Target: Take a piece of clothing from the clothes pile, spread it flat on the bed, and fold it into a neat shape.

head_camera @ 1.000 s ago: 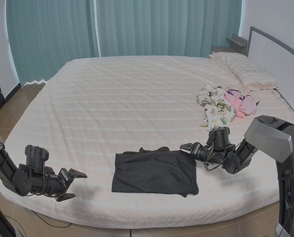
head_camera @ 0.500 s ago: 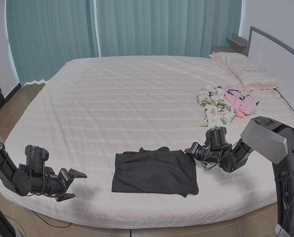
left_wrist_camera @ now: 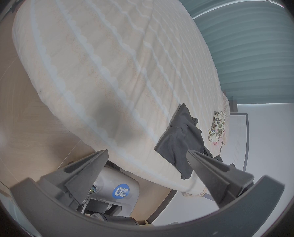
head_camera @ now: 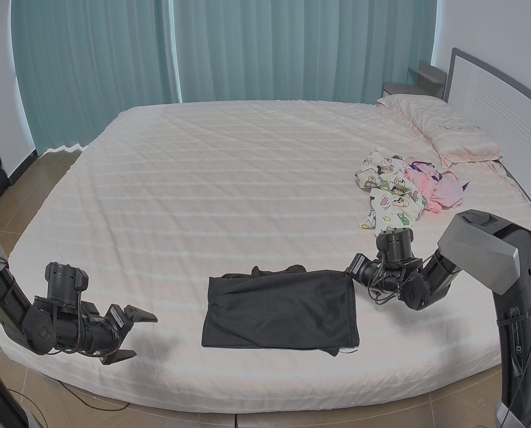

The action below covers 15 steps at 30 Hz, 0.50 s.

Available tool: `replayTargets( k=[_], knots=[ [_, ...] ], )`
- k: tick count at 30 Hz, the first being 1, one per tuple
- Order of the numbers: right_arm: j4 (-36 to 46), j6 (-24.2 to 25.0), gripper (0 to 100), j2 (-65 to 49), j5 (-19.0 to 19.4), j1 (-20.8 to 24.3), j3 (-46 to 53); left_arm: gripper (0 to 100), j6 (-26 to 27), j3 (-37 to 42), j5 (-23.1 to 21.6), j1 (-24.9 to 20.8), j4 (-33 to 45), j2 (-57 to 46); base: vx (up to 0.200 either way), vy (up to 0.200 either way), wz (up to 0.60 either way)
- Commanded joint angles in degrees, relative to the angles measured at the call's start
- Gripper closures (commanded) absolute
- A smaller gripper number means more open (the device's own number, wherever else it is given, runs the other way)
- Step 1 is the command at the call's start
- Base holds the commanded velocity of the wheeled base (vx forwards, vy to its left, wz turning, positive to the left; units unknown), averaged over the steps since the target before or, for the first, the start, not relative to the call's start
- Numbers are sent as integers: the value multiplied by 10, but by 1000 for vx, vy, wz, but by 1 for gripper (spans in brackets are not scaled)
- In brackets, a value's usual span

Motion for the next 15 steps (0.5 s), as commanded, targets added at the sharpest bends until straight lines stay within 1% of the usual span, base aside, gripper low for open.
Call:
replayTargets(
  k=[1,7,8,15],
  knots=[
    [-1,6,100,-1,-4,-3,0,0,0,0,0,0,0,0,0,0,0],
    [0,14,100,-1,-8,-3,0,0,0,0,0,0,0,0,0,0,0],
    [0,14,0,-1,-8,-3,1,0,0,0,0,0,0,0,0,0,0],
    [-6,16,0,-10,-9,-4,6,0,0,0,0,0,0,0,0,0,0]
  ],
)
